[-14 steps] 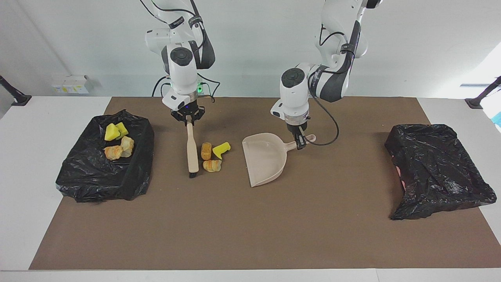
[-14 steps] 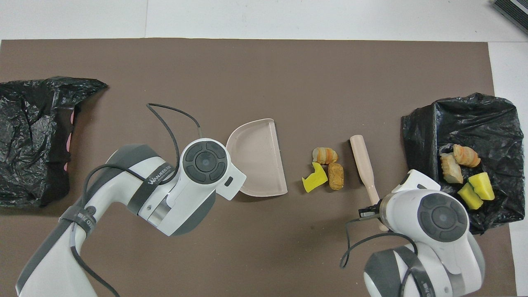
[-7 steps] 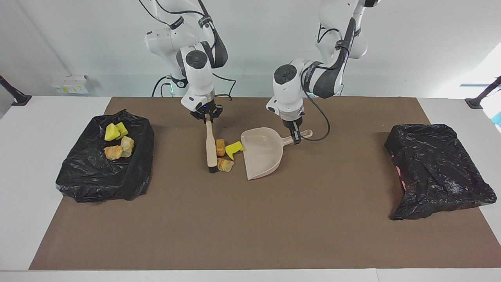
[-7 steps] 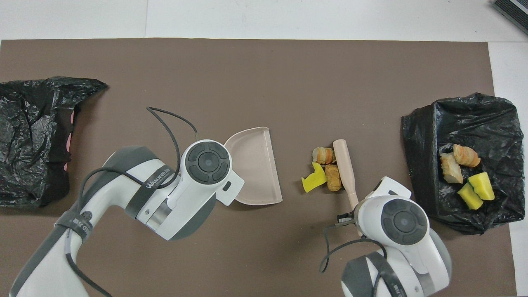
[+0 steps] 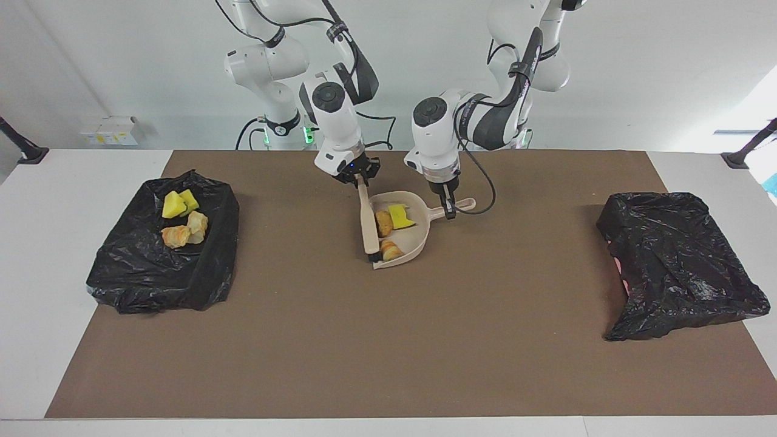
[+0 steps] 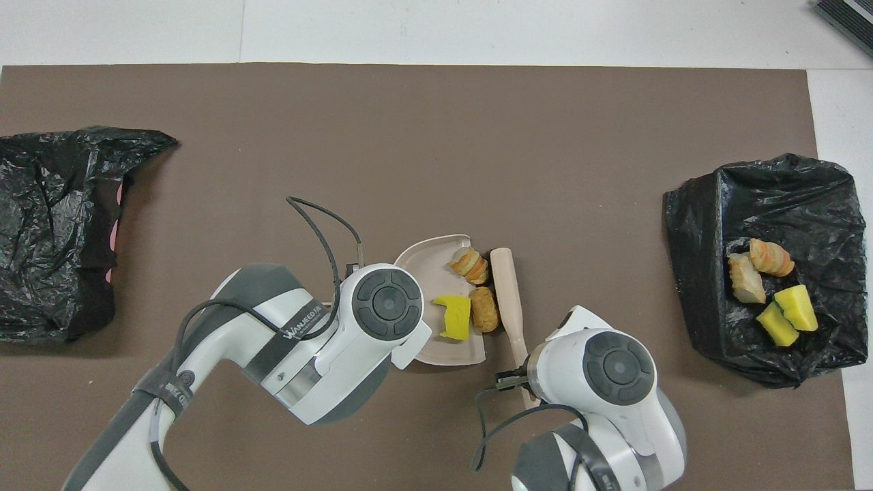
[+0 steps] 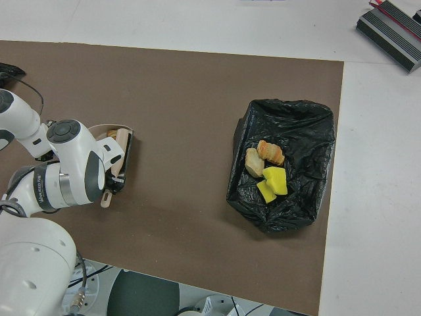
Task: Sweep and dump trash in bin
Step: 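Sweep the bread and sponge into the dustpan with the right gripper, then carry the loaded dustpan to the black bag with the left gripper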
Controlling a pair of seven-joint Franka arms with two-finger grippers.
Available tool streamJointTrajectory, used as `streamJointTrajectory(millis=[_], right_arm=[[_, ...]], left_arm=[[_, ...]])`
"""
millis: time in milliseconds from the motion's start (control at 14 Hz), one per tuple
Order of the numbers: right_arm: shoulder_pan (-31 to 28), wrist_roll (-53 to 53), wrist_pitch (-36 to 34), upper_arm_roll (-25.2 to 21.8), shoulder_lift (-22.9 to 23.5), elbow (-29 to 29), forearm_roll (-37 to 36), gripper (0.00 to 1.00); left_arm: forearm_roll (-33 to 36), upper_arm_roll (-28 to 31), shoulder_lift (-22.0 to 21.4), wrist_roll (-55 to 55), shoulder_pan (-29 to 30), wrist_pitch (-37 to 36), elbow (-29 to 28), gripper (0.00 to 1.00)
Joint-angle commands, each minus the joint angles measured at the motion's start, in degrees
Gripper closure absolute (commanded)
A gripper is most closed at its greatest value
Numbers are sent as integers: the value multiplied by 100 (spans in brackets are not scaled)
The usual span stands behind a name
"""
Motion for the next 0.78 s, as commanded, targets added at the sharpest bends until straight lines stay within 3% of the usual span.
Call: streamJointTrajectory(millis=[0,428,571,713], right_arm=[[-120,-197,-928,-59,-258,491,330,100],[-691,391,-2442,-94,-1996,476,76,100],[-639,462,-3163,-24,-2603,371,-248,100],[-542,541,-3446,90,-3009,90,-294,100]], left_arm=[[-40,25,-167,175,-11,397,-325,100],[-583,25,-27,1167,620,1065,-281,100],[-1136,43,9,1868,832,1214,-211,100],[-1367,43,114,2502,1156,1189,25,100]])
